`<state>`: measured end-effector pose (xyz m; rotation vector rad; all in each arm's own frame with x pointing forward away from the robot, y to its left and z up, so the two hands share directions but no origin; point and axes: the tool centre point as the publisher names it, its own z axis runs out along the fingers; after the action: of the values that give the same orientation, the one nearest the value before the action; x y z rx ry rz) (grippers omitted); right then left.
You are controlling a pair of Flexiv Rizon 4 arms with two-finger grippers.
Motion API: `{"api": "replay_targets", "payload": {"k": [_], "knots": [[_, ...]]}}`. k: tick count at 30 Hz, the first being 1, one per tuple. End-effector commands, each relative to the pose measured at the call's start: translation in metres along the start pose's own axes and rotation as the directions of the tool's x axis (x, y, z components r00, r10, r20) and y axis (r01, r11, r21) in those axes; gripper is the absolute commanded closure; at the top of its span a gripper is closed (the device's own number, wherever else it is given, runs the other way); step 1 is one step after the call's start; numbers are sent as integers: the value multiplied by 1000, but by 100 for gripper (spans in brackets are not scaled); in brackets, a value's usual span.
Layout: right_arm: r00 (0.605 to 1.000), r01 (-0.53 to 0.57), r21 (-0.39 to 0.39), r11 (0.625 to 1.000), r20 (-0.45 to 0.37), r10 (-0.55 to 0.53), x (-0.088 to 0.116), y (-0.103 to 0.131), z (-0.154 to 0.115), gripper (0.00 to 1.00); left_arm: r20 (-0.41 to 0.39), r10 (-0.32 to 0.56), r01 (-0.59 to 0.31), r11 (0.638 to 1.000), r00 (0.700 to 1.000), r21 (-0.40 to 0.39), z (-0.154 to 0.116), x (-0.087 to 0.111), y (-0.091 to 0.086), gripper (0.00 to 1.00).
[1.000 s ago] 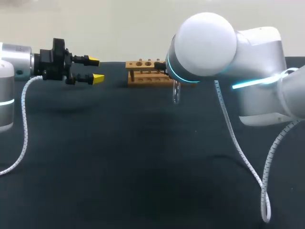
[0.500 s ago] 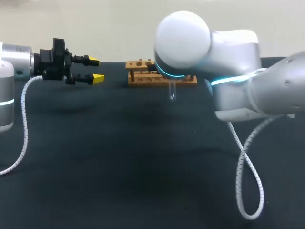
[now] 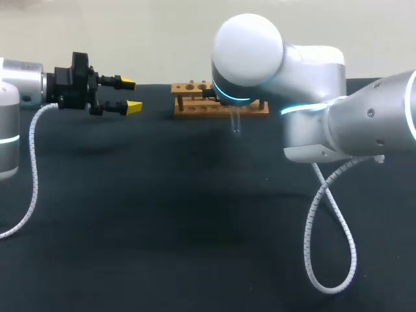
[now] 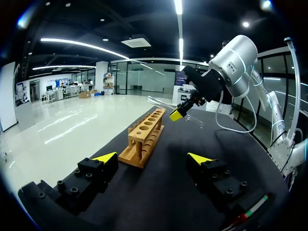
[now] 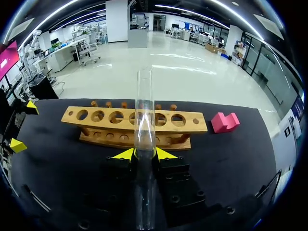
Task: Grasp the test tube, adjust it, and insert it.
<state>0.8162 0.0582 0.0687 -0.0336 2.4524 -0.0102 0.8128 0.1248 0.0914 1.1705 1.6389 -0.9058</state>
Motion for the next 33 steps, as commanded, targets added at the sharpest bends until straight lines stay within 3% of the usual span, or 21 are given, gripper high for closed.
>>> {"api": "replay_targets", "payload": {"k": [1, 33], "knots": [[1000, 0, -7, 1000, -8, 0, -2, -1, 12, 100, 5, 3, -3, 1000, 1000, -4, 0, 1, -2, 0], [993, -26, -48, 999, -112, 20, 5, -2, 35, 100, 5, 3, -3, 1000, 1000, -4, 0, 1, -2, 0]]}}
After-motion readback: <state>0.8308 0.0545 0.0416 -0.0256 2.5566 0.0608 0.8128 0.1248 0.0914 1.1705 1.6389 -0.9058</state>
